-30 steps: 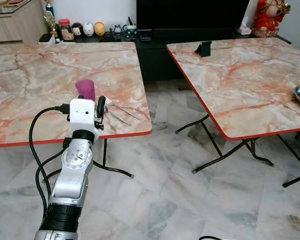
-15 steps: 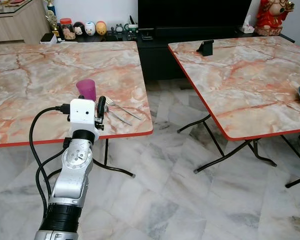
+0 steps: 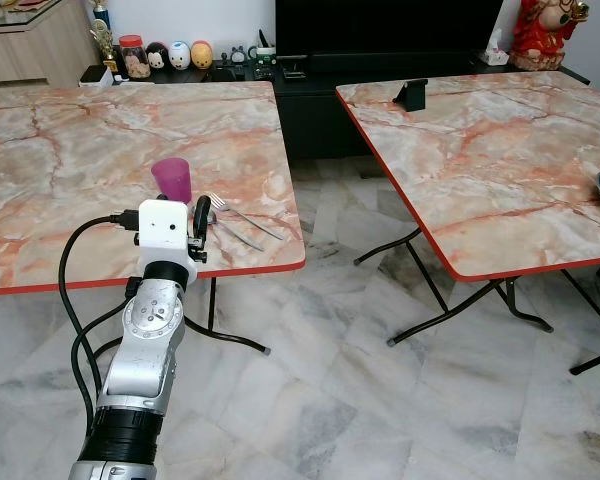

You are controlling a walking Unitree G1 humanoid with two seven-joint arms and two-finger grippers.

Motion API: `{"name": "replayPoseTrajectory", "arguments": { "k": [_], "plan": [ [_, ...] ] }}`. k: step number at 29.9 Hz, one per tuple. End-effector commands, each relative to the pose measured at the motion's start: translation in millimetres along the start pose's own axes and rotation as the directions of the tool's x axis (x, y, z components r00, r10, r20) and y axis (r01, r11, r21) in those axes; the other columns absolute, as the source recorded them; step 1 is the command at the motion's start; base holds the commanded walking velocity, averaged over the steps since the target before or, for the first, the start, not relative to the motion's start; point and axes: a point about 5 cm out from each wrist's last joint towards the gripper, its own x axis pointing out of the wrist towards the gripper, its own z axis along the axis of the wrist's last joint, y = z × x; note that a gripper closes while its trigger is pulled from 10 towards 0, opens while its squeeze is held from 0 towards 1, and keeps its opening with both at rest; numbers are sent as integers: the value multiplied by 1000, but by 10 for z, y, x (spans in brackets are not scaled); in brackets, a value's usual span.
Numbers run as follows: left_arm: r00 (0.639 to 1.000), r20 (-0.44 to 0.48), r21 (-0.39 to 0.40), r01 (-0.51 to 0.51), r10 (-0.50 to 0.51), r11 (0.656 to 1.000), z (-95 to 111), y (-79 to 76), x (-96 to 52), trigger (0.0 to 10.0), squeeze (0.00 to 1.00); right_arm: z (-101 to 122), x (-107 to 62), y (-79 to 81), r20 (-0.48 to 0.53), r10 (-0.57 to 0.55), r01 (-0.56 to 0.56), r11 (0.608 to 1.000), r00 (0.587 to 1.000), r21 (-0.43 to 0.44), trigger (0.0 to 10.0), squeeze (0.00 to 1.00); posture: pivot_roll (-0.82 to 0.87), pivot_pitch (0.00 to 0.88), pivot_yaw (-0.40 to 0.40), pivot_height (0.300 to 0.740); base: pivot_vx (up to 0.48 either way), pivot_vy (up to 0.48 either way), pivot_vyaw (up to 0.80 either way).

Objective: Setting the table

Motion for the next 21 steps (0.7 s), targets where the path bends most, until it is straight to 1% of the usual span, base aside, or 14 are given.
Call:
{"name": "replayPoseTrajectory", "arguments": {
  "k": [1, 3, 4, 8, 11, 16, 18, 21],
  "plan": [
    [1000, -29, -8, -1, 1, 1000, -50, 9, -13, 10000, 0, 64, 10, -68, 31, -25, 25, 1000, 999, 13, 10000, 0, 54, 0, -3, 740, 0, 0, 0],
    [1000, -29, -11, -1, 0, 1000, -49, 4, -11, 10000, 0, 116, 16, -109, 57, -35, 34, 999, 998, 19, 10000, 0, 52, 0, -2, 740, 0, 0, 0],
    [1000, -29, -12, 0, 0, 1000, -48, 3, -8, 10000, 0, 187, 28, -123, 78, -38, 37, 999, 996, 20, 10000, 0, 51, 0, -2, 740, 0, 0, 0],
    [1000, -29, -13, -2, 1, 1000, -54, 7, -13, 10000, 0, 304, 47, -116, 106, -37, 34, 999, 994, 22, 10000, 0, 51, 0, -3, 740, 0, 0, 0],
    [999, -36, -18, -3, 2, 1000, -68, 8, -22, 10000, 0, 311, 48, -97, 109, -30, 28, 1000, 994, 13, 10000, 0, 58, 0, -6, 740, 0, 0, 0],
    [998, -56, -28, -5, 4, 1000, -107, 28, -35, 10000, 0, 330, 48, -40, 125, -14, 9, 999, 992, 39, 10000, 0, 55, 0, -1, 740, 0, 0, 0],
    [997, -82, -15, -2, 1, 1000, -182, 68, -56, 10000, 0, 338, 46, -2, 133, -3, -3, 999, 991, 43, 10000, 0, 48, 0, 5, 740, 0, 0, 0],
    [993, -116, 4, -22, 22, 1000, -277, 169, -83, 10000, 0, 345, 46, 43, 134, 2, -8, 999, 991, 45, 10000, 0, 41, 0, 9, 740, 0, 0, 0]
  ]
}}
